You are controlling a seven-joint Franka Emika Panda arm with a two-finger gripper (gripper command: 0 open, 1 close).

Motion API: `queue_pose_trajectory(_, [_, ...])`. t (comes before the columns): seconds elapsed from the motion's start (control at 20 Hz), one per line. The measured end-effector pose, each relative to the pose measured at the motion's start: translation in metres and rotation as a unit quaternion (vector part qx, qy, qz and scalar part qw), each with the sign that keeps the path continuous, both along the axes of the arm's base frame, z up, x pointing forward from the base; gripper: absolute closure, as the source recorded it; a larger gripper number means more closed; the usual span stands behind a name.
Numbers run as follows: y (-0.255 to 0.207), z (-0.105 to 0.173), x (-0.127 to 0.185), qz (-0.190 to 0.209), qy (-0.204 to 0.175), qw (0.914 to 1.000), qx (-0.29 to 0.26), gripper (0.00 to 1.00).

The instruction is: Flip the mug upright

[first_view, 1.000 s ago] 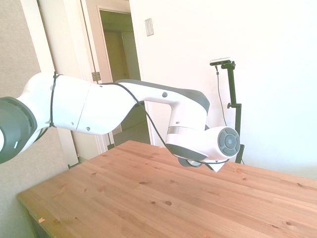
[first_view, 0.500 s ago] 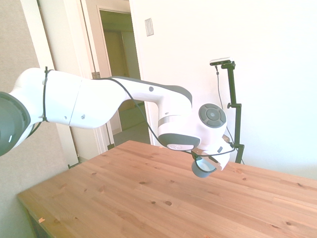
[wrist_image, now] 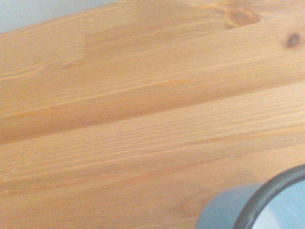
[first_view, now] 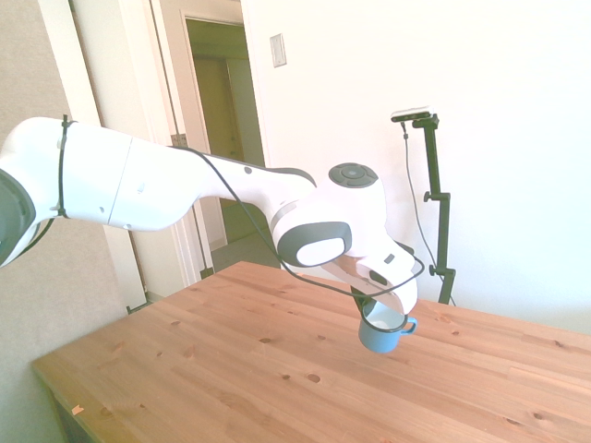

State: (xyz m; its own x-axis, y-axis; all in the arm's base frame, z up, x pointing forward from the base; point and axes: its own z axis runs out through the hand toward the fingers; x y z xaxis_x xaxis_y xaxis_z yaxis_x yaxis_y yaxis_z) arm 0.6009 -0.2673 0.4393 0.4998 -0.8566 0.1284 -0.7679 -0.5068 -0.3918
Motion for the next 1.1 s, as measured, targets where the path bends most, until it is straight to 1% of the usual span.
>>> queue_pose_trajectory(0.1, [-0.001, 0.004, 0.002, -0.020, 0.003, 0.9995, -0.023, 1.00])
queue_pose_trajectory(0.3, [-0.001, 0.014, 0.003, -0.048, 0.015, 0.9976, -0.047, 1.00])
queue_pose_trajectory(0.4, [-0.004, 0.007, 0.003, -0.064, 0.032, 0.9954, -0.064, 1.00])
queue_pose_trajectory(0.55, [-0.006, -0.016, 0.009, -0.080, 0.056, 0.9917, -0.083, 1.00])
queue_pose_trajectory(0.65, [0.000, -0.023, 0.015, -0.081, 0.062, 0.9910, -0.087, 1.00])
queue_pose_trajectory(0.9, [0.020, -0.025, 0.024, -0.081, 0.071, 0.9886, -0.106, 1.00])
queue_pose_trajectory(1.1, [0.053, -0.028, 0.028, -0.058, 0.072, 0.9900, -0.107, 1.00])
